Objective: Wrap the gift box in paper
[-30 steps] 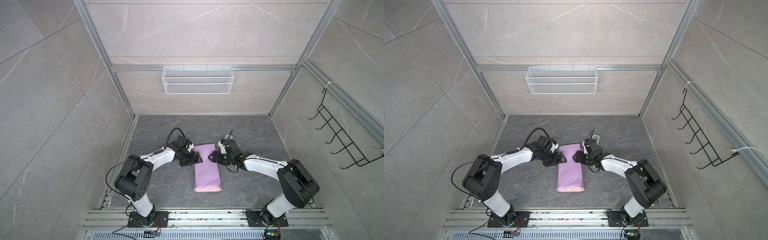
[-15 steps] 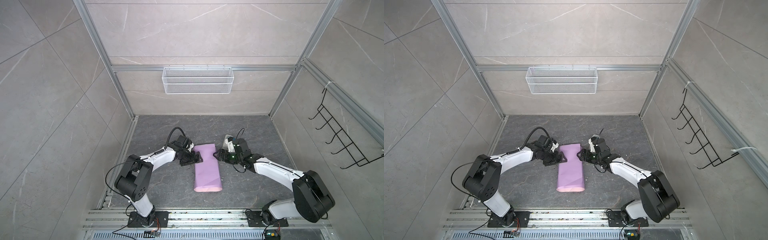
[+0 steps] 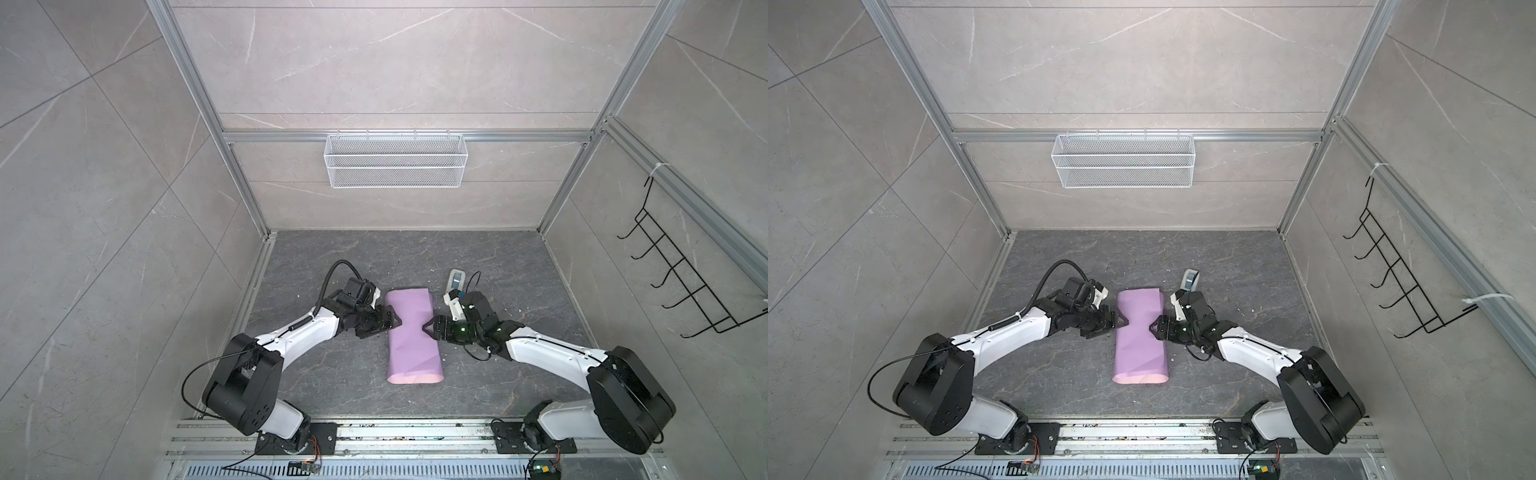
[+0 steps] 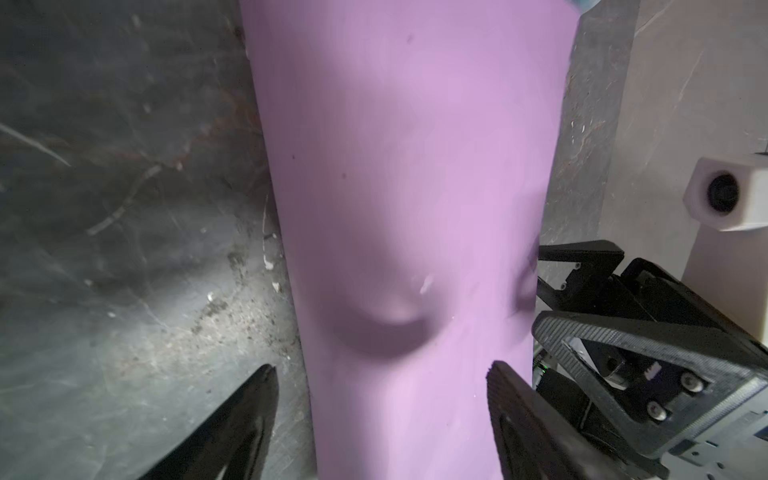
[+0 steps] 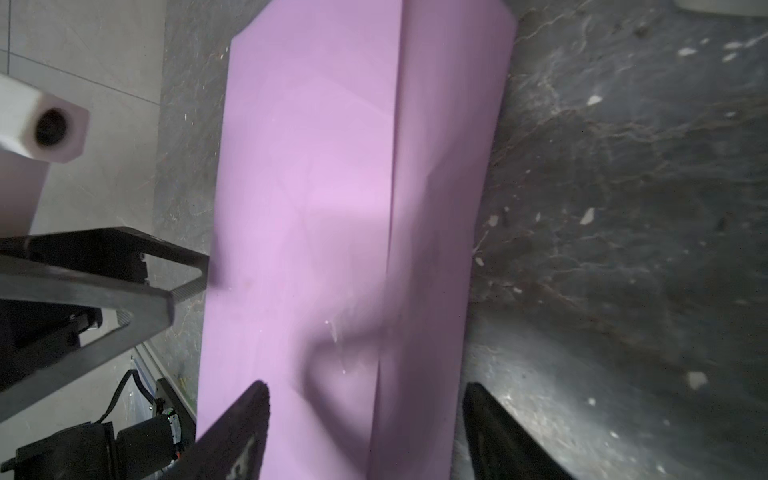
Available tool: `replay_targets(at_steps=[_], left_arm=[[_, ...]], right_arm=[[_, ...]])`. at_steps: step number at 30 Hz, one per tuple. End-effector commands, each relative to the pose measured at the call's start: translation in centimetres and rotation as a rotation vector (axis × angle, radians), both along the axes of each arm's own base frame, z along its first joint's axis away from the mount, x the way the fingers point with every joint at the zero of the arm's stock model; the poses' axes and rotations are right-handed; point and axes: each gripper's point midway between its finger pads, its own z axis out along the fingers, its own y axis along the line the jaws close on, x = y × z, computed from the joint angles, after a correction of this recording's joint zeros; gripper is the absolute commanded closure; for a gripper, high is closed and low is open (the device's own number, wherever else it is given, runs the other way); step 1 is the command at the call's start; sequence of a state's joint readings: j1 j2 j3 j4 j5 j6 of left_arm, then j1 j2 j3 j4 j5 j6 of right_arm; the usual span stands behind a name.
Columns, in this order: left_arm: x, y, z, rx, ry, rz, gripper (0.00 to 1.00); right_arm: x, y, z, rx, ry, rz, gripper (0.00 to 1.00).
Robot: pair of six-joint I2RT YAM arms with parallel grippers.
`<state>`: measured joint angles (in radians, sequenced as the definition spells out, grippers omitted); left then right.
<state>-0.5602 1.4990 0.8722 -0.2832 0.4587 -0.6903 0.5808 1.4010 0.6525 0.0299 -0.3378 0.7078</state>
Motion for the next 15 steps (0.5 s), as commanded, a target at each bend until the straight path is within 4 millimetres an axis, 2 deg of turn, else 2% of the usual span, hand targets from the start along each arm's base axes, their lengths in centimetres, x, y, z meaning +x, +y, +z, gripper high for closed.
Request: replay_targets(at_steps=[1, 6, 10, 15], left_arm=[[0.3, -1.9, 1.2, -0.09, 0.005, -0.025, 0.25], [1.7, -2.7, 1.0, -0.09, 0.001, -0.028, 0.31], [3.3, -2.9, 0.7, -0.084, -0.008, -0.009, 0.32], [5.7, -2.8, 0.3, -0.077, -0.02, 0.016, 0.31]], right_arm=[[0.7, 1.0, 0.2, 0.049, 0.002, -0.019, 0.28], [1.8, 1.7, 0.0, 0.063, 0.005, -0.045, 0.34], [2.9, 2.0, 0.2, 0.05, -0.017, -0.055, 0.38], [5.3, 2.1, 0.7, 0.021, -0.053, -0.069, 0.38]])
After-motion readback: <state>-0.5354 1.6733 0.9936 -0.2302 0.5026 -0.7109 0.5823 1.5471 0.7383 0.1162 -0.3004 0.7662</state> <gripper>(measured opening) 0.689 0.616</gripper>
